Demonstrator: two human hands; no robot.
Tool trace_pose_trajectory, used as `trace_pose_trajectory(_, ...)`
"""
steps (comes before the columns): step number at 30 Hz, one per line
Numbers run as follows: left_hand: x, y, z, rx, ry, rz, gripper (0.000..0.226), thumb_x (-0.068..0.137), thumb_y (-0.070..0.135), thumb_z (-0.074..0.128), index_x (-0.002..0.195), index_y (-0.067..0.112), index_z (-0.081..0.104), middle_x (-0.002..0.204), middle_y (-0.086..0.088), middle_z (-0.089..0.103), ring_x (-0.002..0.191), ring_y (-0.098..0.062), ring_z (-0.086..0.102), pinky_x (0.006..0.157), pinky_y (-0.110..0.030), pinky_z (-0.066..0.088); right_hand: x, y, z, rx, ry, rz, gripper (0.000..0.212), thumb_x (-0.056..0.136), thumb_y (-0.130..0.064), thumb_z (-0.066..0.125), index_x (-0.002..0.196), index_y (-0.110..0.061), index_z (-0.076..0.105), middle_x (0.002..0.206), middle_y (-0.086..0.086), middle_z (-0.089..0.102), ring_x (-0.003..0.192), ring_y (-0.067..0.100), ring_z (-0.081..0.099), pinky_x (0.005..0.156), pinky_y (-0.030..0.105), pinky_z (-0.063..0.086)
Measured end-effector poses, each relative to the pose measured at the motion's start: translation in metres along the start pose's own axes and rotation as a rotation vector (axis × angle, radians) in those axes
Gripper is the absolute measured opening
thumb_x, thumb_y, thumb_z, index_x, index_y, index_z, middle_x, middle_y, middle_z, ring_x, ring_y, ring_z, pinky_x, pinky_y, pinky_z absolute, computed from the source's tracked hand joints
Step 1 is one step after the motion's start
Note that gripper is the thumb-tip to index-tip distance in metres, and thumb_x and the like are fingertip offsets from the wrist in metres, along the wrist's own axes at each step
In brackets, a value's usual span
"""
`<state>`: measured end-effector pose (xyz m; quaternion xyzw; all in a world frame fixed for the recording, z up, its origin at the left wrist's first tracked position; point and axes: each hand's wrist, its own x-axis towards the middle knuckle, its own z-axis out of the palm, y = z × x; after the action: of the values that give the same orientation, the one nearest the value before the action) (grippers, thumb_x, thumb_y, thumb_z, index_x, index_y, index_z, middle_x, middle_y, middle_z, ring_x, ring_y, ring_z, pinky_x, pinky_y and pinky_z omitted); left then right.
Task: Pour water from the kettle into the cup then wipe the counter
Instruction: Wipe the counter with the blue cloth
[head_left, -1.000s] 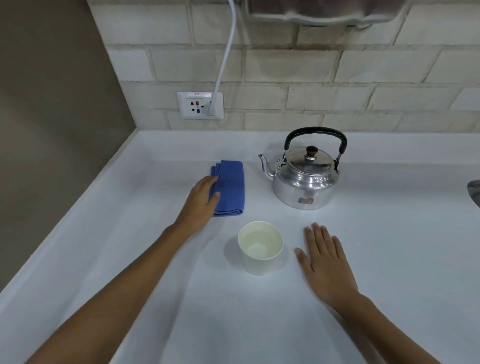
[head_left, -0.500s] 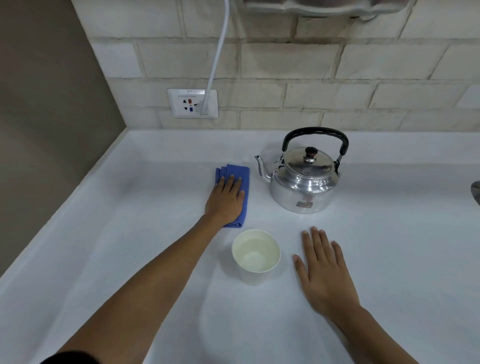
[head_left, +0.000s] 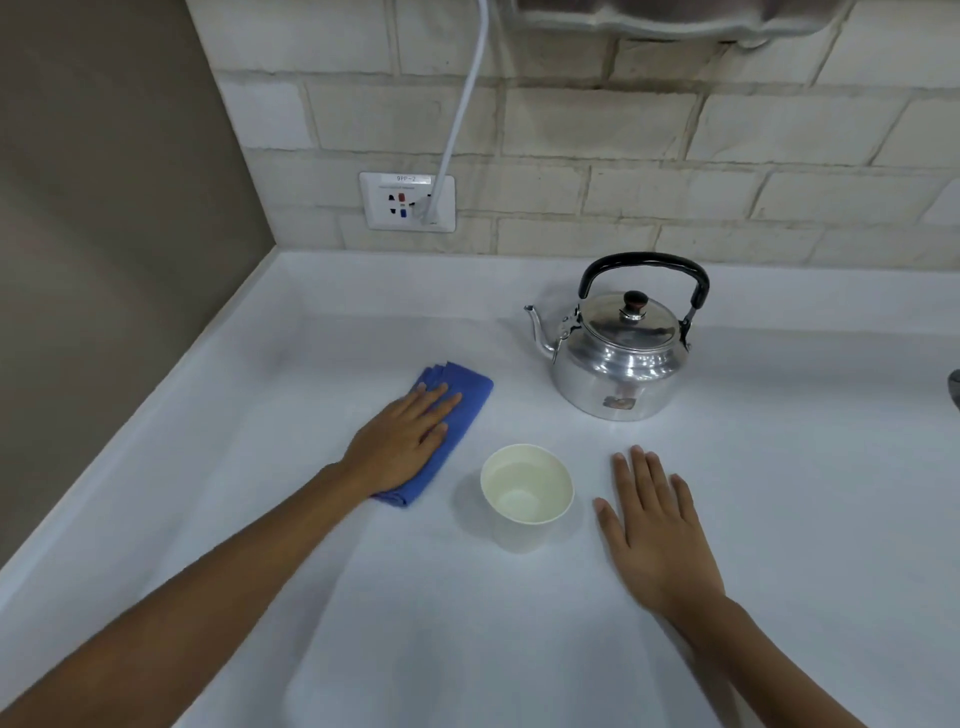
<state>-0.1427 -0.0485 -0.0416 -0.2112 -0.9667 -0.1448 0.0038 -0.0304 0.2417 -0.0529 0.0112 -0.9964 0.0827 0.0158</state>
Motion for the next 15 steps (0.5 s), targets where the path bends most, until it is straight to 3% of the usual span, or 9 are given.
trace_pose_trajectory(5,0.021,0.025,0.013,0.053,0.024,-0.214,0.048,0.099,0.029,0.02,0.145,0.021,0.01,0.156,-0.005,0.009,0.143,-0.024,0.004,0.117,-0.037,0.008,0.001,0.001,0.0,-0.012,0.009,-0.011,0.061,0.096,-0.045,0.017,0.148,-0.017,0.0,0.158,0.005,-0.003,0.143,0.016,-0.008,0.117,0.035,-0.003)
trace_pose_trajectory(15,-0.158,0.036,0.011,-0.011,0.068,-0.099,0.053,0.092,0.052,0.007,0.141,0.034,0.001,0.15,0.017,0.002,0.141,-0.004,-0.003,0.114,-0.024,0.003,0.001,0.002,0.001,-0.047,0.014,-0.008,0.061,0.097,-0.044,0.018,0.148,-0.014,0.003,0.158,0.007,0.001,0.144,0.019,-0.002,0.118,0.038,0.003)
